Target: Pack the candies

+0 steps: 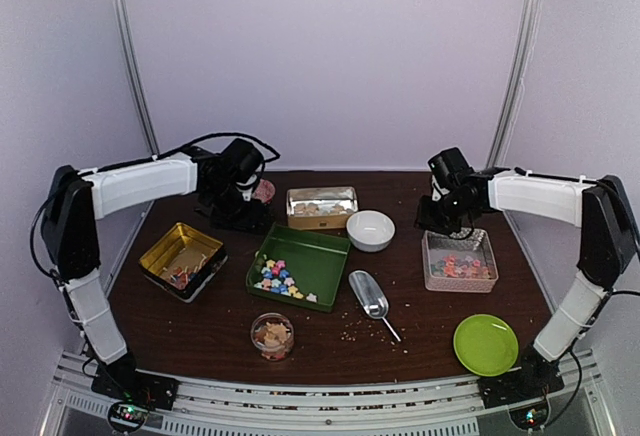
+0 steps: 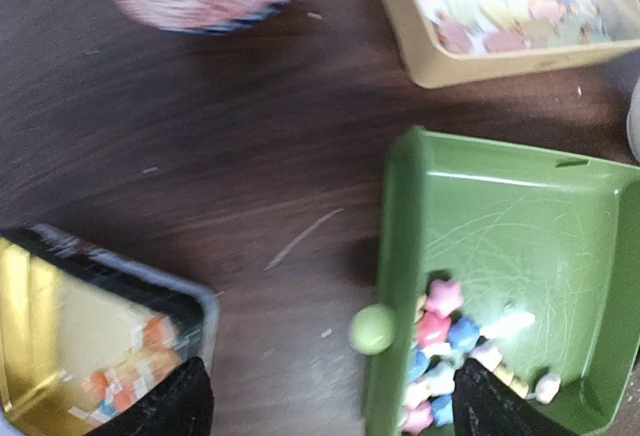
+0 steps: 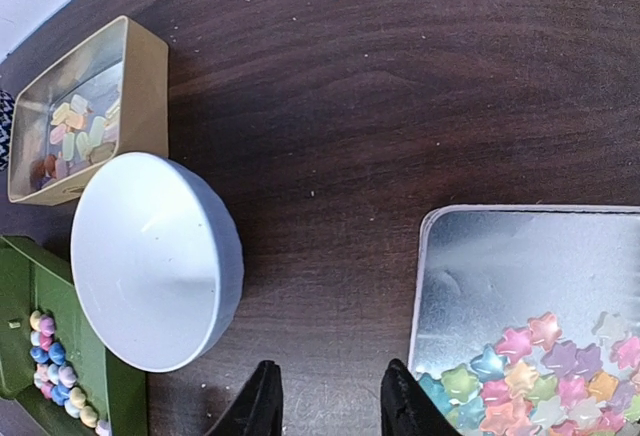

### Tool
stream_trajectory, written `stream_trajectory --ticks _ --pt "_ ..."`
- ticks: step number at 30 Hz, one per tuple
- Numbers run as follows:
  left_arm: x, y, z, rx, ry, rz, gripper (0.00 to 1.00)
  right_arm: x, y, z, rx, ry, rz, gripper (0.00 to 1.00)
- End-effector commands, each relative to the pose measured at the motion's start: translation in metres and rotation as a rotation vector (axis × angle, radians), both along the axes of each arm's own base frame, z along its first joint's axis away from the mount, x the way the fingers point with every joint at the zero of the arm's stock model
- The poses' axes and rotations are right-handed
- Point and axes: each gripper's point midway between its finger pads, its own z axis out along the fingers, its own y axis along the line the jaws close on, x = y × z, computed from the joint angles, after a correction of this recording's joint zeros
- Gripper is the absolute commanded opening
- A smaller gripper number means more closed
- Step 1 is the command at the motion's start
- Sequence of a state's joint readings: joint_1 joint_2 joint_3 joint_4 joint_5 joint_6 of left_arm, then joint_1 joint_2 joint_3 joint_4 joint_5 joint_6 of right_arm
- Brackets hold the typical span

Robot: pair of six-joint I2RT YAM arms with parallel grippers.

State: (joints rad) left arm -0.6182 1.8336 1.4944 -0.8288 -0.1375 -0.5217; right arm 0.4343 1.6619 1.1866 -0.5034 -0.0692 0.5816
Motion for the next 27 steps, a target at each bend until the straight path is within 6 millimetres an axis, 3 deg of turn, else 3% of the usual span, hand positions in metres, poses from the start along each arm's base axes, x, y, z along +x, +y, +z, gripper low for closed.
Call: stream_trajectory --ticks 1,6,8,11,17,22,27 --pt "-0.002 0.057 0.039 0.005 -0.086 0.134 0.85 0.001 0.014 0.026 0.059 -0.064 0.04 0.34" --pt "-0.012 0.115 0.024 0.008 -0.05 0.258 0.83 -0.006 0.026 0.032 0.114 -0.098 0.072 0.34" --pt "-0.018 0.115 0.012 -0.021 -0.019 0.23 0.82 -0.009 0.03 0.031 0.134 -0.103 0.08 0.34" --pt "-0.027 0.1 -0.004 -0.081 0.05 0.159 0.77 -0.013 0.034 0.03 0.158 -0.106 0.091 0.34" --pt "-0.029 0.089 -0.029 -0.122 0.11 0.146 0.7 -0.016 0.037 0.026 0.169 -0.101 0.108 0.34" --pt "-0.03 0.092 -0.06 -0.086 0.171 0.179 0.52 -0.016 0.039 0.026 0.181 -0.105 0.111 0.34" --pt "-0.024 0.092 -0.067 -0.091 0.162 0.215 0.29 -0.01 0.045 0.026 0.203 -0.11 0.111 0.34"
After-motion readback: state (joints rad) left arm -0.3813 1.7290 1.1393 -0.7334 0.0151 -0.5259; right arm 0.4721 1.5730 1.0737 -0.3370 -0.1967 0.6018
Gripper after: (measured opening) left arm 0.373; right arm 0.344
